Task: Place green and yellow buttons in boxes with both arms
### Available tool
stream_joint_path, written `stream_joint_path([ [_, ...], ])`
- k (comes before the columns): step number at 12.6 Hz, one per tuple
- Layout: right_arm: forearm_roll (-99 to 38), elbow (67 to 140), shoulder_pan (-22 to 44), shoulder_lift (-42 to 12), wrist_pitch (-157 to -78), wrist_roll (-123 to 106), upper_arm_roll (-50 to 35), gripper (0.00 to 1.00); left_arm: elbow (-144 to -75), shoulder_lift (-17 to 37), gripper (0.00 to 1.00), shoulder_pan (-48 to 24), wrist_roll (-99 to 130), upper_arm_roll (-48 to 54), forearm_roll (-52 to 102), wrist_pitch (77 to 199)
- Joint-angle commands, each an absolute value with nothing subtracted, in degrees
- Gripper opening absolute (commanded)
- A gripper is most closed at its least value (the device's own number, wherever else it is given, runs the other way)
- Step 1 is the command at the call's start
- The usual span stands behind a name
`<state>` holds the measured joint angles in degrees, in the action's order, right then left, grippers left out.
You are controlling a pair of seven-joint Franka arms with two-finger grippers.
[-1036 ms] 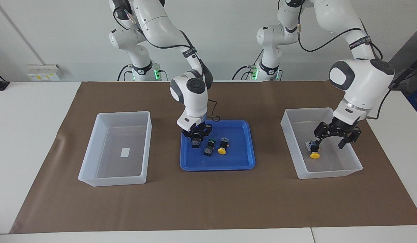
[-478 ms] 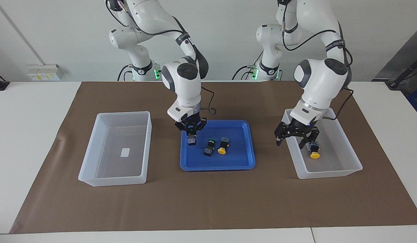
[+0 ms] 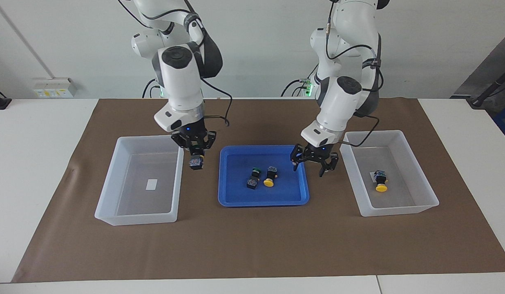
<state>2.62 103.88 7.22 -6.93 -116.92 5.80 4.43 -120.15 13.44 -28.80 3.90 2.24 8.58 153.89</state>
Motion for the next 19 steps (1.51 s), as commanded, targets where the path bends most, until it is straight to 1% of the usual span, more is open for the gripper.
stream_joint_path([
  [1,2.6,107.2,1.9,-7.6,-120.4,-0.2,3.5,0.00,-121.5,17.0,1.00,-32.3,5.4,1.2,8.7,159.8],
  [2,2.6,109.7,1.0,-7.9,-123.9,-1.0,3.5,0.00,-122.0,17.0,1.00,-32.6,5.4,1.2,8.7,159.9],
  [3,2.6,111.2,1.0,-8.7,-126.3,-0.7,3.5,0.00,-122.3,17.0,0.83,-32.6,5.4,1.2,8.7,159.9],
  [5,2.5,111.6,1.0,-12.3,-130.5,-0.1,3.5,0.00,-122.4,16.8,0.35,-33.0,6.4,1.3,8.8,159.8],
  [7,2.5,113.4,1.0,-15.0,-135.6,0.5,3.4,0.00,-122.4,16.8,0.00,-33.0,6.1,1.2,8.7,159.4],
  [9,2.5,115.6,1.4,-15.5,-137.7,1.9,3.4,0.00,-122.1,15.7,0.00,-31.7,5.5,0.9,8.8,159.0],
  [11,2.5,116.1,2.1,-15.8,-137.7,5.3,3.3,0.19,-121.8,11.8,0.00,-28.2,5.3,0.9,8.7,155.3],
  [13,2.5,116.1,2.9,-16.3,-137.8,6.5,3.2,0.22,-120.8,8.0,0.00,-23.8,4.9,0.6,8.7,150.3],
  [14,2.5,116.1,2.8,-16.6,-137.8,6.2,3.2,0.27,-119.4,6.3,0.00,-20.6,4.6,0.7,8.7,146.3],
  [15,2.5,116.1,2.7,-16.7,-137.9,5.5,3.2,0.53,-116.5,5.4,0.00,-17.9,4.3,0.7,8.7,140.6],
  [16,2.5,116.2,2.5,-16.7,-137.9,4.3,3.2,0.86,-113.4,5.3,0.00,-15.7,4.3,0.6,8.7,134.7],
  [17,2.5,116.1,2.3,-16.7,-137.9,2.9,3.2,1.00,-110.7,5.4,0.00,-13.1,4.1,0.6,8.6,130.1],
  [19,2.5,114.9,2.9,-15.0,-136.9,2.7,3.1,1.00,-109.1,5.5,0.00,-9.2,0.6,0.6,8.6,129.0],
])
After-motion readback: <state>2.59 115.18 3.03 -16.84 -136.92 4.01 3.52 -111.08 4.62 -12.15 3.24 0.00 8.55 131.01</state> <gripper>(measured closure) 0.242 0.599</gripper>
